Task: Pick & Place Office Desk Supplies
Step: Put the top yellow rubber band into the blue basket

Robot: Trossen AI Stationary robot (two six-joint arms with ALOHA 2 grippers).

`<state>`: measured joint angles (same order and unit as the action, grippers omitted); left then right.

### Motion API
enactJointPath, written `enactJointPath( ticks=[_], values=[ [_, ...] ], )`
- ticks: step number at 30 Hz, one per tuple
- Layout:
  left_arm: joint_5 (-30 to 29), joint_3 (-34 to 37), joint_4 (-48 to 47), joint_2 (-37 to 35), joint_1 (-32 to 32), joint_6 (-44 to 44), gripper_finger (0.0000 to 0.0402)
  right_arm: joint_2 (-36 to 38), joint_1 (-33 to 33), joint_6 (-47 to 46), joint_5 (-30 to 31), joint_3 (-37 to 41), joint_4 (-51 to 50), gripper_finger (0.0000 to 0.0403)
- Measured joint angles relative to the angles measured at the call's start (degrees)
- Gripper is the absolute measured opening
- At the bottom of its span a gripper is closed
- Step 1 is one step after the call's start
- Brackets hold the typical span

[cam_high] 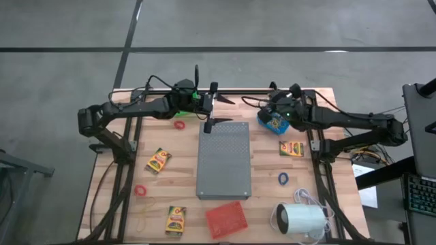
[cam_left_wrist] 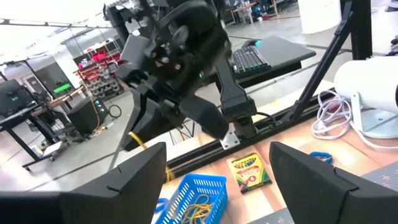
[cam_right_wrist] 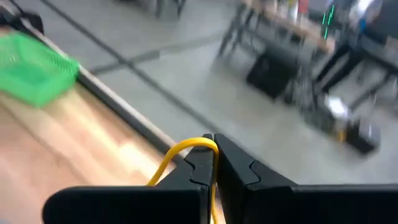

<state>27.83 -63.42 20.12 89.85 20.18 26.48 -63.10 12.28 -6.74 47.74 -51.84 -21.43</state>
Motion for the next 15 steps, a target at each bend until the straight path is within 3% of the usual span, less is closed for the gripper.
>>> enactJointPath(
  ticks=[3,7,15],
  values=[
    [0.0,0.0,-0.2,0.0,0.0,0.0,0.0288,-1.0,0.1,-10.8,-0.5,-6.0,-16.4,0.0008],
    [0.0,0.0,-0.2,0.0,0.0,0.0,0.0288,-4.1,1.1,-20.8,-6.3,-13.3,-32.6,0.0008],
    [0.0,0.0,-0.9,0.0,0.0,0.0,0.0288,-10.6,5.7,-21.9,-12.4,-18.2,-41.4,0.0008]
  ],
)
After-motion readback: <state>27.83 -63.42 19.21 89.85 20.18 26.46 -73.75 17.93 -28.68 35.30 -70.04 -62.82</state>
